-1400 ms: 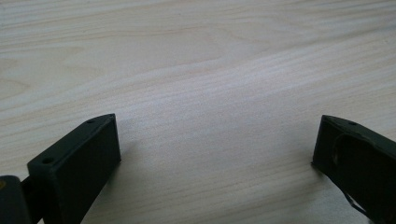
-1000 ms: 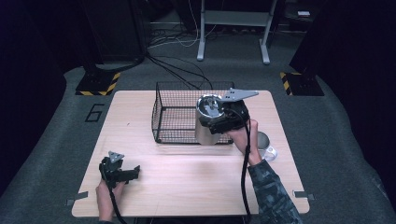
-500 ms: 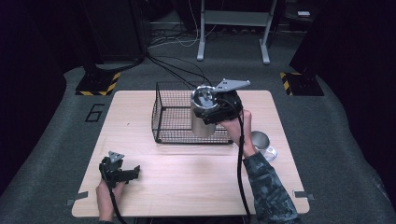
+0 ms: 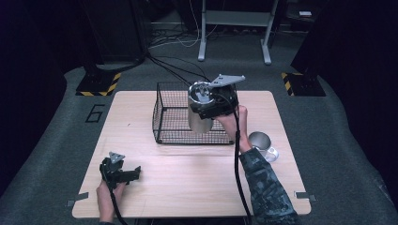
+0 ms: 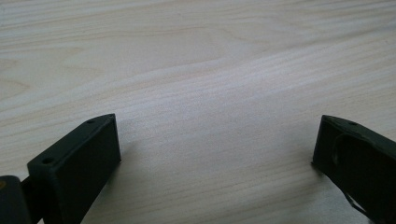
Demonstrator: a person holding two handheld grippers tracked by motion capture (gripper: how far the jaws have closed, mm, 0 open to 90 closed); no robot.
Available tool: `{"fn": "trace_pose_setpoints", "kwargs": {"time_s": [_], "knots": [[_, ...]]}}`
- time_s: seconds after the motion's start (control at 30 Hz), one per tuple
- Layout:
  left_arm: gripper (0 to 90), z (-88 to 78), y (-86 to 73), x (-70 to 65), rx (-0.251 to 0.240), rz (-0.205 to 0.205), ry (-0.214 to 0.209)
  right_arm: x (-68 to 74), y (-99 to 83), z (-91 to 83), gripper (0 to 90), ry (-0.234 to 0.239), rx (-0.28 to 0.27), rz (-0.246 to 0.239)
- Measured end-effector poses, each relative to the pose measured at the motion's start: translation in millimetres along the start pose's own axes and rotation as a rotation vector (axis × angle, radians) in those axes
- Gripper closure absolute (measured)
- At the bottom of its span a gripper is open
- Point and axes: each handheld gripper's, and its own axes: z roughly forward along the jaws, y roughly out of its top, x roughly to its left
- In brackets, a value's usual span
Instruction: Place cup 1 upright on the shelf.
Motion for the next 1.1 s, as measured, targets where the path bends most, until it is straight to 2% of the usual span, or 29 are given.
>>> {"fn": "trace_pose_setpoints", "kwargs": {"time_s": [0.23, 0.43, 0.73, 1.1], "knots": [[0.3, 0.0, 0.0, 0.0, 0.0, 0.001, 0.0, -3.7, 4.1, 8.2, 3.3, -0.007, 0.001, -0.006], [0.4, 0.0, -0.1, -0.1, -0.002, 0.001, 0.001, -3.3, 10.2, 22.7, 3.4, -0.016, 0.009, -0.04], [0.3, -0.2, -0.1, 0.2, 0.001, 0.005, 0.0, -3.3, 16.7, 42.8, 3.3, -0.021, 0.02, -0.049], [0.4, -0.3, -0.2, -0.4, 0.002, -0.002, -0.004, -10.7, 14.2, 68.9, 3.3, -0.027, 0.026, -0.015]]}}
